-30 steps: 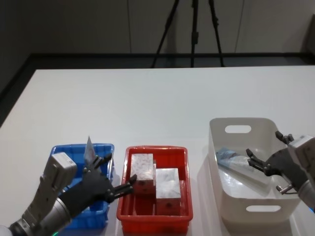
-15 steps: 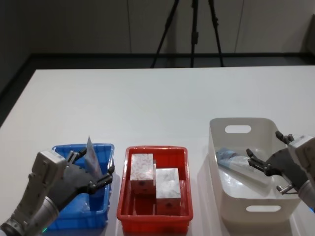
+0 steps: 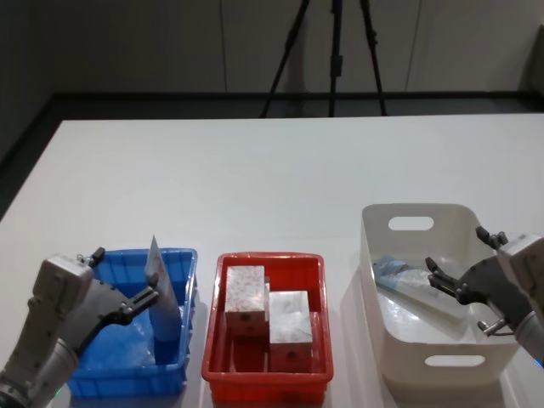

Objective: Bimanual collaborative sorting of washing and personal care products

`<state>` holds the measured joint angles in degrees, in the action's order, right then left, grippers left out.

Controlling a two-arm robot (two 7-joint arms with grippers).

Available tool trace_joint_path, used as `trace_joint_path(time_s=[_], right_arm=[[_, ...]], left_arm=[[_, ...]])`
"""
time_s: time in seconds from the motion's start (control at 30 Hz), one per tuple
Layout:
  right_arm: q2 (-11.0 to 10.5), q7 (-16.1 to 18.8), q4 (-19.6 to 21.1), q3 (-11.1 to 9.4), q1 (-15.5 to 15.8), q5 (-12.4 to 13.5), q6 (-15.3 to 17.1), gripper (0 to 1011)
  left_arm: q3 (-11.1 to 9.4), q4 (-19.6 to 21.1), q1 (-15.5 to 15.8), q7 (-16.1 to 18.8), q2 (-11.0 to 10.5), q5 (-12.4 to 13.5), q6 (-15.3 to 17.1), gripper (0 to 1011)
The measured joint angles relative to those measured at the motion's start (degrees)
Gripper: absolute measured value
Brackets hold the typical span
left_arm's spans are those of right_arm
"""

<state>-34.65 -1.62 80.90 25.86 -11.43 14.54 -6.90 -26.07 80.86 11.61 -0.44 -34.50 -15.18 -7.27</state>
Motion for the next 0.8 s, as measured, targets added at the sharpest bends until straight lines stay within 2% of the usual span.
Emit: trace_joint_path(time_s=[0.23, 0.8], right_arm=[[0.0, 0.0, 0.0, 0.0, 0.0, 0.0, 0.0, 1001], [0.0, 0.0, 0.0, 0.0, 0.0, 0.0, 0.0, 1001]], left_arm=[[0.23, 0.08, -0.21, 1.92, -0.16, 0.58, 0.38, 1001], [0.24, 0.08, -0.19, 2.06, -0.14, 0.64, 0.41, 1001]])
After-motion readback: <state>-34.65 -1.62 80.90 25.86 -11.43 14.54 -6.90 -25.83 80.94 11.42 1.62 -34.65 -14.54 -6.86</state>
